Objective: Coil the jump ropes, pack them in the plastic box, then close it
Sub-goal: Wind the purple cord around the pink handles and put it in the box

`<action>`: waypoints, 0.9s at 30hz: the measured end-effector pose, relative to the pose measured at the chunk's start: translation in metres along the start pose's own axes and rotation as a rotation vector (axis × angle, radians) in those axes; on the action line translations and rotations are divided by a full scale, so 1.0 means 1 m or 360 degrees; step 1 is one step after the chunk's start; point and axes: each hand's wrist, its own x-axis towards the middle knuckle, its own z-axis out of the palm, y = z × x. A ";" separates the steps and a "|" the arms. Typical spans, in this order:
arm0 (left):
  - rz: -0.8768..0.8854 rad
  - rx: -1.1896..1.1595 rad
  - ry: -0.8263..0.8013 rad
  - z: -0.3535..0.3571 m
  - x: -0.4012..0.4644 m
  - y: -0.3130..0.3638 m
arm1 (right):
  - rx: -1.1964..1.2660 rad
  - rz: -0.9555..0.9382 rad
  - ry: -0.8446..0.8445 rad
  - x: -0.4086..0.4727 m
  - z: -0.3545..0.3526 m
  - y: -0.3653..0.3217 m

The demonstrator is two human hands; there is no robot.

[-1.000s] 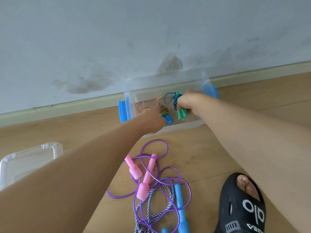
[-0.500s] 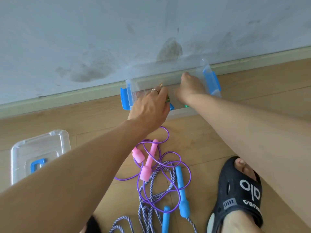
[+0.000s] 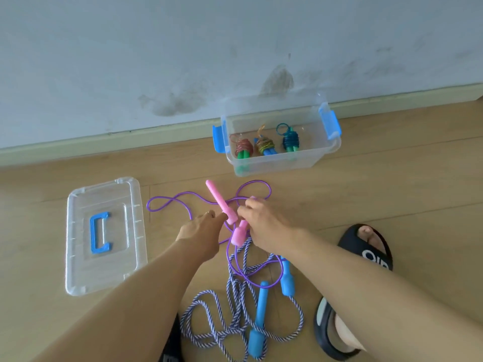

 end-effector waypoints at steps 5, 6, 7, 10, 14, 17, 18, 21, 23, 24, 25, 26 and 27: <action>0.0224 0.0522 0.0164 0.002 0.027 -0.016 | -0.0701 -0.0325 -0.0273 0.015 0.028 0.000; 0.0274 0.0641 0.0153 0.002 0.036 -0.017 | -0.0829 -0.0377 -0.0289 0.020 0.031 0.000; 0.0318 0.0749 0.0137 0.002 0.045 -0.018 | -0.0941 -0.0399 -0.0327 0.024 0.033 0.000; 0.0423 0.0993 0.0160 0.002 0.067 -0.016 | -0.1076 -0.0359 -0.0463 0.038 0.037 0.005; 0.0511 0.1150 0.0240 0.000 0.082 -0.010 | -0.1179 -0.0378 -0.0516 0.047 0.040 0.011; 0.0399 0.1017 0.0182 0.001 0.084 -0.012 | -0.1333 -0.0424 -0.0526 0.045 0.040 0.014; 0.0334 0.0905 0.0128 -0.001 0.080 -0.013 | -0.1336 -0.0429 -0.0496 0.044 0.038 0.016; 0.0063 0.0382 0.0036 -0.019 0.063 -0.017 | -0.1062 -0.0241 -0.0530 0.038 0.022 0.017; -0.0137 -0.0085 -0.0068 -0.040 0.048 -0.018 | -0.0663 0.0114 -0.0615 0.030 -0.001 0.009; -0.0229 -0.0333 -0.0134 -0.052 0.039 -0.019 | -0.0479 0.0243 -0.0650 0.025 -0.015 0.003; -0.0303 -0.0574 -0.0186 -0.067 0.028 -0.018 | -0.0356 0.0302 -0.0649 0.018 -0.032 -0.004; -0.0368 -0.0824 -0.0255 -0.079 0.020 -0.014 | -0.0263 0.0324 -0.0655 0.015 -0.045 -0.008; -0.0413 -0.1067 -0.0298 -0.091 0.012 -0.010 | -0.0178 0.0347 -0.0633 0.012 -0.060 -0.014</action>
